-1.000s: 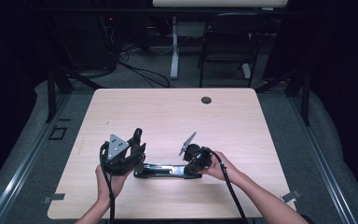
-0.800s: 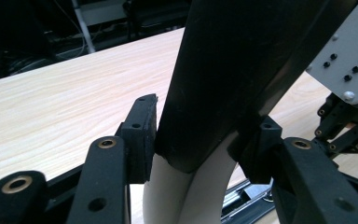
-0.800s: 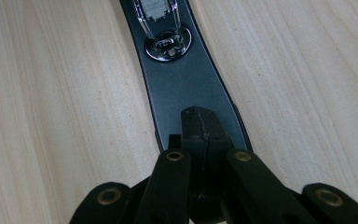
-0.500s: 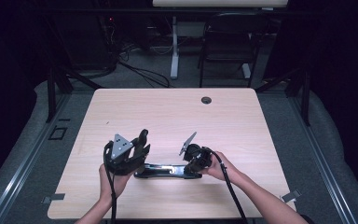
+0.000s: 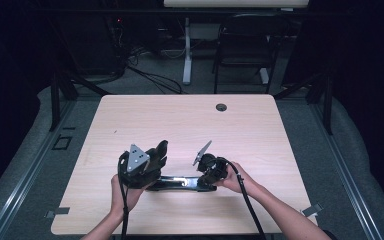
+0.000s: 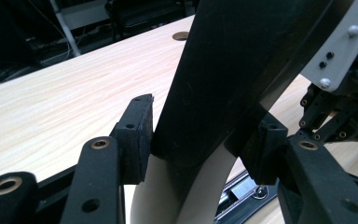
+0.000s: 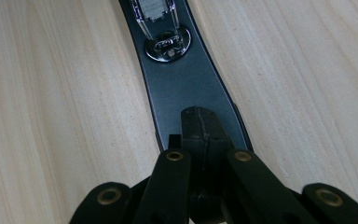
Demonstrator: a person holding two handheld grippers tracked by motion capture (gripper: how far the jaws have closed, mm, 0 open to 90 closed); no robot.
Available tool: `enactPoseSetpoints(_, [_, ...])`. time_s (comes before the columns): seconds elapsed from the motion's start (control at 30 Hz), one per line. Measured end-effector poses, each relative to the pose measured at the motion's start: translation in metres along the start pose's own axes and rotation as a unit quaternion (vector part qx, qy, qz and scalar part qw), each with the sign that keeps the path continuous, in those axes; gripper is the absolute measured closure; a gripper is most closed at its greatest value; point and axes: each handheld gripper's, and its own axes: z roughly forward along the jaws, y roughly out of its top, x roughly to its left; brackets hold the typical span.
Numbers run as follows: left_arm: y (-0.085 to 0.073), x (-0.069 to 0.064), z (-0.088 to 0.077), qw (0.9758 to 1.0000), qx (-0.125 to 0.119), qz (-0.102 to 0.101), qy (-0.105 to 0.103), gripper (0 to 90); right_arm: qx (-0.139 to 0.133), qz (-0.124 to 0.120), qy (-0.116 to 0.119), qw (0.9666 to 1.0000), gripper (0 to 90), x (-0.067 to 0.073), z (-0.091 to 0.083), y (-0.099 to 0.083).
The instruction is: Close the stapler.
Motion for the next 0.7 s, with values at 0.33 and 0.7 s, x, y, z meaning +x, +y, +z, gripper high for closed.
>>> enactPoseSetpoints(0.33, [0.002, -0.021, 0.014, 0.9985, 0.02, 0.05, 0.005, 48.0, 0.007, -0.01, -0.009, 0.9999, 90.0, 0.001, -0.001, 0.0])
enactPoseSetpoints(0.7, [0.002, -0.031, 0.022, 0.9969, 0.03, 0.072, 0.003, 46.3, 0.001, -0.007, -0.019, 0.9998, 90.0, 0.003, -0.001, -0.001])
